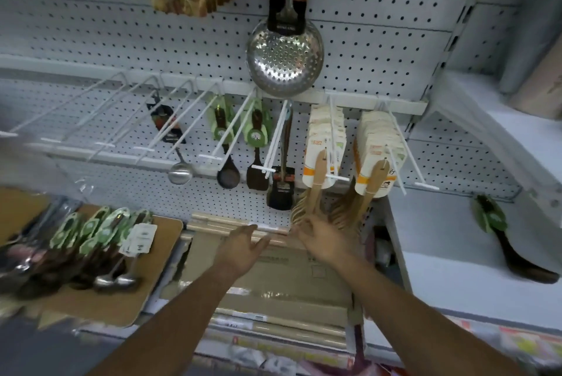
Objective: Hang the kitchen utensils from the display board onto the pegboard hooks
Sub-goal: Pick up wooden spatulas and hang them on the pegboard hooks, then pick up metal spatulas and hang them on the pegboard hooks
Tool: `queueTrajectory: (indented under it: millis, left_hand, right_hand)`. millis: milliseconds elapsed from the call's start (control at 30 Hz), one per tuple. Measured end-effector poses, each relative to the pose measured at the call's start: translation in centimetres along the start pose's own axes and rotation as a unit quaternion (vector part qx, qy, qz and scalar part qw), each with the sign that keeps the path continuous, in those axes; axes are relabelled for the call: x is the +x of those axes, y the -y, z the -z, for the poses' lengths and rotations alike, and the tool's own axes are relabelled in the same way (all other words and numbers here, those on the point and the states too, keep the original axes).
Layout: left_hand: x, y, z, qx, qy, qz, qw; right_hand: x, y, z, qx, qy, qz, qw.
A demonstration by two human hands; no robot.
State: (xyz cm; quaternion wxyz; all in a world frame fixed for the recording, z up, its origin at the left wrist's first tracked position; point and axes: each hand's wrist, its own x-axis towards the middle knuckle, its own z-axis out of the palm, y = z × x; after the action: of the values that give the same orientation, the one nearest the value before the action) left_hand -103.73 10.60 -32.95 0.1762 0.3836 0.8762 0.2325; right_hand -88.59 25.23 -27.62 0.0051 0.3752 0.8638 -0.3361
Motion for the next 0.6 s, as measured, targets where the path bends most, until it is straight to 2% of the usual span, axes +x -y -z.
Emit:
queueTrajectory:
  millis: [67,167,400,600]
  left_hand:
    - [-2.3,1.9,2.8,0.063,-0.018,0.011,0.998]
    - [-6.6,4.9,6.9,0.134,-0.054,0.060,0.988]
    - [-16.9,11.1,14.0,0.229,-0.106,0.167,0.953]
    - [-24.2,16.5,18.3,0.195,-0.087,0.233,0.949]
  right_hand:
    - [0.2,1.2,-0.9,-0.113,0.015,0.078,0.990]
    - [0.1,4.0,-2.5,-0.181,0.049,0.173,0.967]
    - [-2.1,13.9,-7.3,-0.227,0.083,0.336,0.910]
    - [-4.6,22.0,-13.3,-0.249,0.120,0.402,0.873]
